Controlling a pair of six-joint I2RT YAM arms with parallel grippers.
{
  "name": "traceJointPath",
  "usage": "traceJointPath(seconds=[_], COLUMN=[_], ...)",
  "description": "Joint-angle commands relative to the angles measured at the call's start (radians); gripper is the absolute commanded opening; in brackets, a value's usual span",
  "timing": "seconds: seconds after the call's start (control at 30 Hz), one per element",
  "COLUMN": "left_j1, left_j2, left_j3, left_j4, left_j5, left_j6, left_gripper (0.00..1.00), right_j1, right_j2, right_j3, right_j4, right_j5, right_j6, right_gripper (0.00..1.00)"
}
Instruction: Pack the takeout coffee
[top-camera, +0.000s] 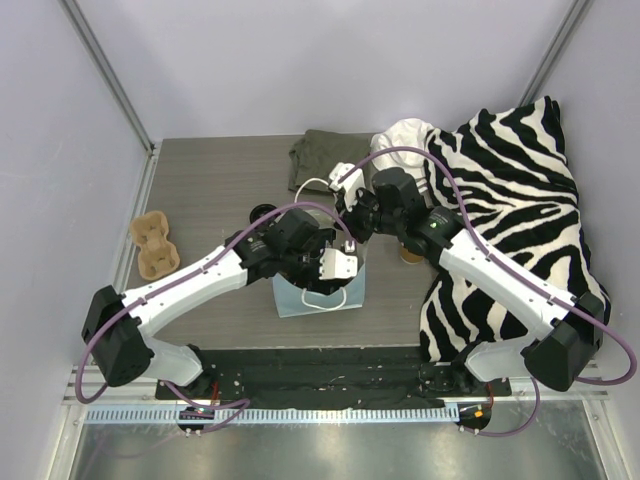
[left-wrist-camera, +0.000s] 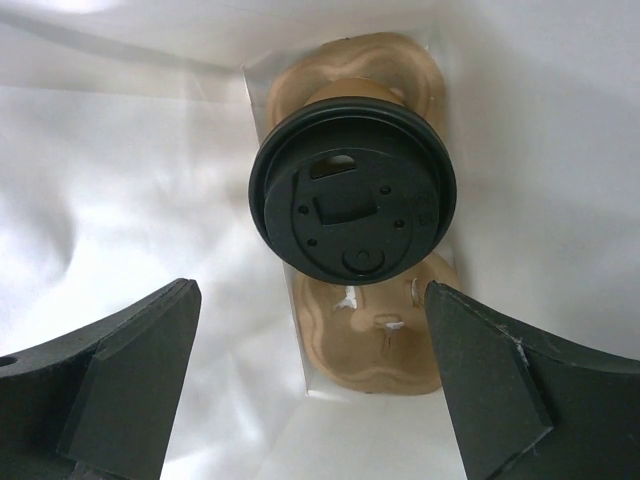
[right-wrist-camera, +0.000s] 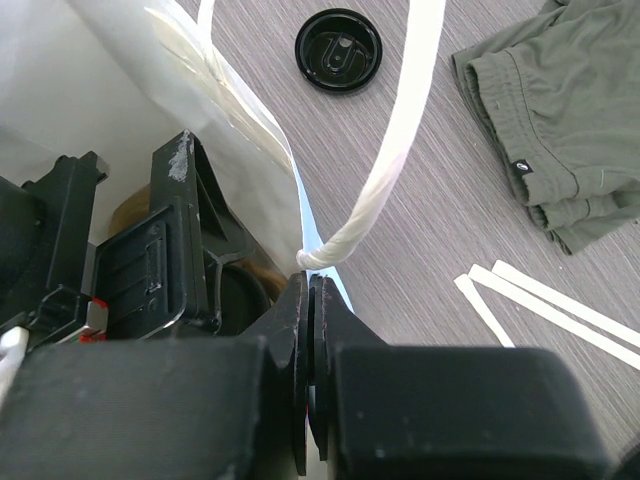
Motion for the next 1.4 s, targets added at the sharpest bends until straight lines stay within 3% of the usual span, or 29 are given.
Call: traceJointPath(seconds=[0.0,0.37,0.9,1.37], left_j1=[-0.003,0.030,0.063,0.169], left_j2=[-0.040,-0.048,-0.098,-0.042], left_j3=[0.056,0.138,0.244,0.535], left_j4=[-0.047,-0.139,-0.196,-0.297], left_j5=[0.068,0.134,0.105,0.171], left_j6=[-0.009,-0.029,-0.079,-0.250], left_gripper=[1.00,1.00,1.00,1.00], right_j1=[-0.004,-0.004,-0.004,-0.016], right_j2=[-0.030,-0.050,-0.064,-0.056], right_j3=[-0.017,-0.037,-0.043,-0.032], right_j4=[0.008,0.023,0.032,0.034], right_j5=[0.021,0.021,0.030,0.027], right_j6=[-0.024,-0.027,-0.032,-0.024], right_gripper=[0.01,0.01,0.01,0.01])
